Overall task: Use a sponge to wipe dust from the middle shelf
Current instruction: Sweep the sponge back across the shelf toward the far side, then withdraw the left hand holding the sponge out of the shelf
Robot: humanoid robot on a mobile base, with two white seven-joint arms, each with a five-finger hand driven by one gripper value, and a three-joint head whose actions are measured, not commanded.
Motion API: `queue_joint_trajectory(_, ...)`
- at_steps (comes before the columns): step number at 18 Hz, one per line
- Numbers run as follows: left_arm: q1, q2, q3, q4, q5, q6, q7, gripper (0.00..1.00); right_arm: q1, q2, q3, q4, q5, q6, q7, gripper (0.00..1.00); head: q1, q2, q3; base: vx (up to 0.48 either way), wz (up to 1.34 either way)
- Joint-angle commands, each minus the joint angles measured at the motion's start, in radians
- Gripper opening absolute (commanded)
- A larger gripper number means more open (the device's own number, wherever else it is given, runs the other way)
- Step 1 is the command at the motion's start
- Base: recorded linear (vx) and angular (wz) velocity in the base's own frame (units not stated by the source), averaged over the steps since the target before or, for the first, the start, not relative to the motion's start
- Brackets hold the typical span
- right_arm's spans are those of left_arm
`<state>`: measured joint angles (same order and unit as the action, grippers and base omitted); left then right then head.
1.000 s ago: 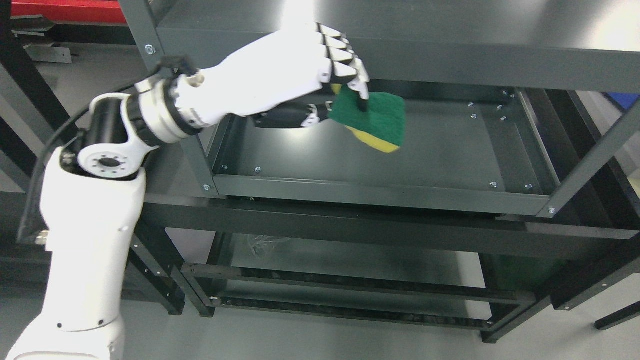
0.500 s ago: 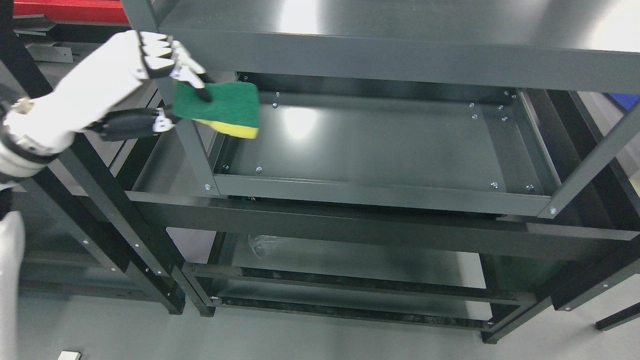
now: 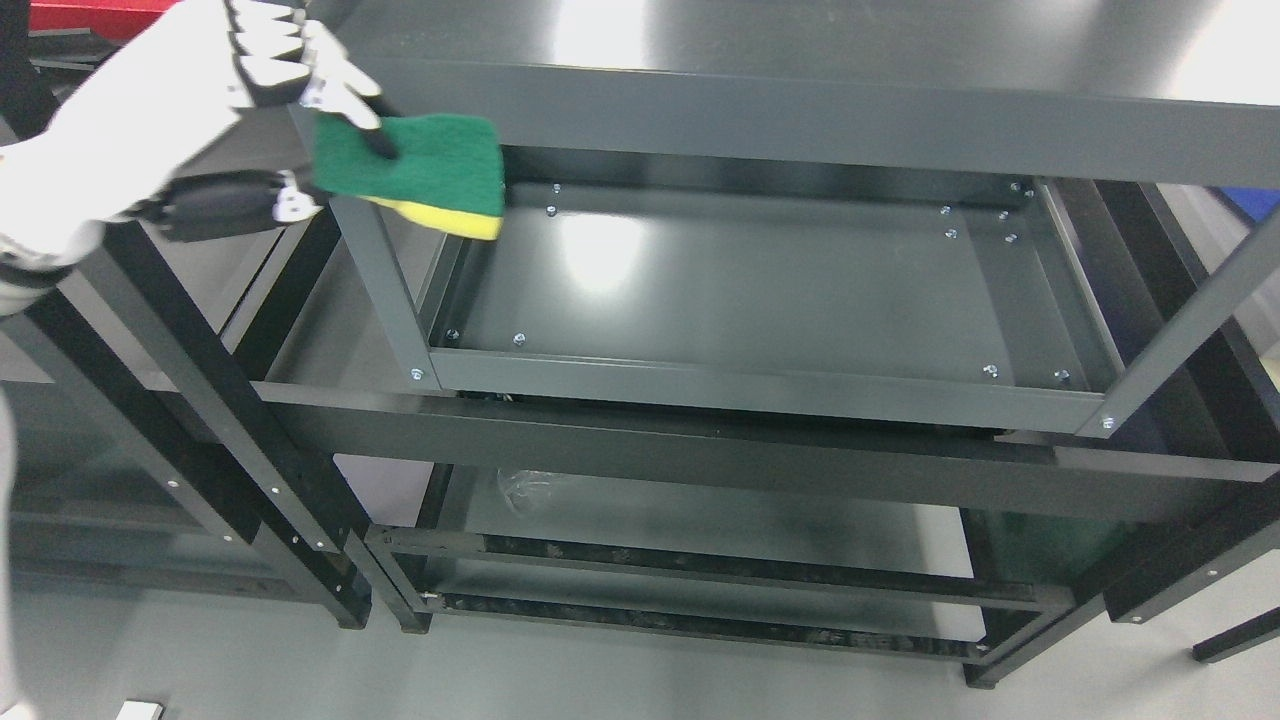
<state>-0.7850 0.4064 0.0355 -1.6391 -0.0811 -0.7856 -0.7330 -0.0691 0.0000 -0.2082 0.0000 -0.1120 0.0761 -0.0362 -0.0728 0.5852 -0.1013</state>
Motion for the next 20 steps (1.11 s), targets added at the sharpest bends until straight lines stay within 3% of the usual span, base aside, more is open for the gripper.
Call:
queue_joint_trajectory(1,-0.108,-0.389,-0.330,0.011,-0.285,0.000,-0.005,0.06,0.000,-0.017,0.000,-0.017,0.000,0.001,-0.001,1.00,0.0000,0.000,0.000,0.000,0.00)
queue_joint_trajectory(6,-0.191,-0.389,-0.603,0.042,-0.423,0.031,0.208,0.05,0.000,-0.017,0.001,-0.017,0.000,0.001,-0.001,1.00,0.0000,0.000,0.000,0.000,0.00)
queue_joint_trajectory(12,-0.304,-0.389,-0.920,0.099,-0.442,0.363,0.440,0.06,0.000,-0.017,0.000,-0.017,0.000,0.001,-0.001,1.00,0.0000,0.000,0.000,0.000,0.00)
queue_joint_trajectory(14,-0.323,-0.389,-1.014,0.122,-0.433,0.431,0.497,0.06,0.000,-0.017,0.000,-0.017,0.000,0.001,-0.001,1.00,0.0000,0.000,0.000,0.000,0.00)
queue_joint_trajectory(20,-0.321,-0.389,-1.085,0.145,-0.398,0.440,0.517,0.06,0.000,-0.017,0.000,-0.017,0.000,0.001,-0.001,1.00,0.0000,0.000,0.000,0.000,0.00)
